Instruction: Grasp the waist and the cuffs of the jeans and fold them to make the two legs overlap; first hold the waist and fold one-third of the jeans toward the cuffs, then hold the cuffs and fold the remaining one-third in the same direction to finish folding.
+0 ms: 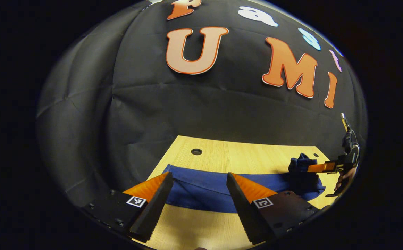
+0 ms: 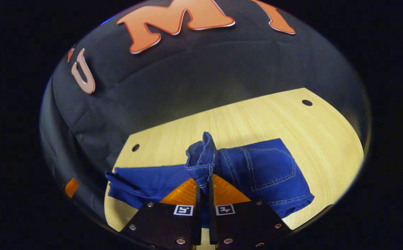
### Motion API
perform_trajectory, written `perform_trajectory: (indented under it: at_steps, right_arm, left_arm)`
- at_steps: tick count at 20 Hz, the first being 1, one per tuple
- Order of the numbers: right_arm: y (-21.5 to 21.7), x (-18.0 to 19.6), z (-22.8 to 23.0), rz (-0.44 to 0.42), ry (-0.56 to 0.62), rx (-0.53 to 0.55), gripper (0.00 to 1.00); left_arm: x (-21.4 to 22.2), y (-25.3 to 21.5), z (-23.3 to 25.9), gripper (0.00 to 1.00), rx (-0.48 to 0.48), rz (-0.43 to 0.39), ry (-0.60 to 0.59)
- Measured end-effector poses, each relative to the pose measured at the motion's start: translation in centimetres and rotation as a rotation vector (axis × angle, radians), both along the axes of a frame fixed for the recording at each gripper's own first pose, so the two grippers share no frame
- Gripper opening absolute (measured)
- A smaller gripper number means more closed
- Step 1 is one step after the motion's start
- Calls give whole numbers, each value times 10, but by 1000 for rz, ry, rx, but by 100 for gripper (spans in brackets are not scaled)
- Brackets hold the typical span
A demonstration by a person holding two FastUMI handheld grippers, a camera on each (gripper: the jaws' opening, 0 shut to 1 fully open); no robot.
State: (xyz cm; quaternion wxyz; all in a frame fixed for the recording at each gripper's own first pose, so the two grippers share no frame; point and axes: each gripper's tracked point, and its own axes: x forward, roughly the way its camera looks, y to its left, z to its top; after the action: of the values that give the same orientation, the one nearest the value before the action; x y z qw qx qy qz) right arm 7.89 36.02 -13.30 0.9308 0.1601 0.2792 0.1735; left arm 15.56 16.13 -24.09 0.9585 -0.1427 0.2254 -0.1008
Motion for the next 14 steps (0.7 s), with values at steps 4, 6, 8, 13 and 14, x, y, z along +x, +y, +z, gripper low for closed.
perform_trajectory:
  at_steps: [4, 6, 8, 13, 14]
  right_arm:
    - [13, -12, 2, 47, -10, 14, 49]
    - [-2, -14, 12, 25, -55, -9, 61]
    - [-24, -14, 25, 1, -106, -46, 73]
    - [-88, -20, 70, -82, -245, -110, 72]
    - [-101, -23, 77, -101, -266, -114, 81]
  left_arm:
    - [-1, -1, -16, 96, -23, -5, 52]
    - [1, 0, -25, 96, -42, -2, 86]
    - [3, -1, -37, 96, -83, 5, 133]
    - [5, 3, -70, 96, -315, 84, 319]
    - [7, 4, -76, 96, -377, 111, 359]
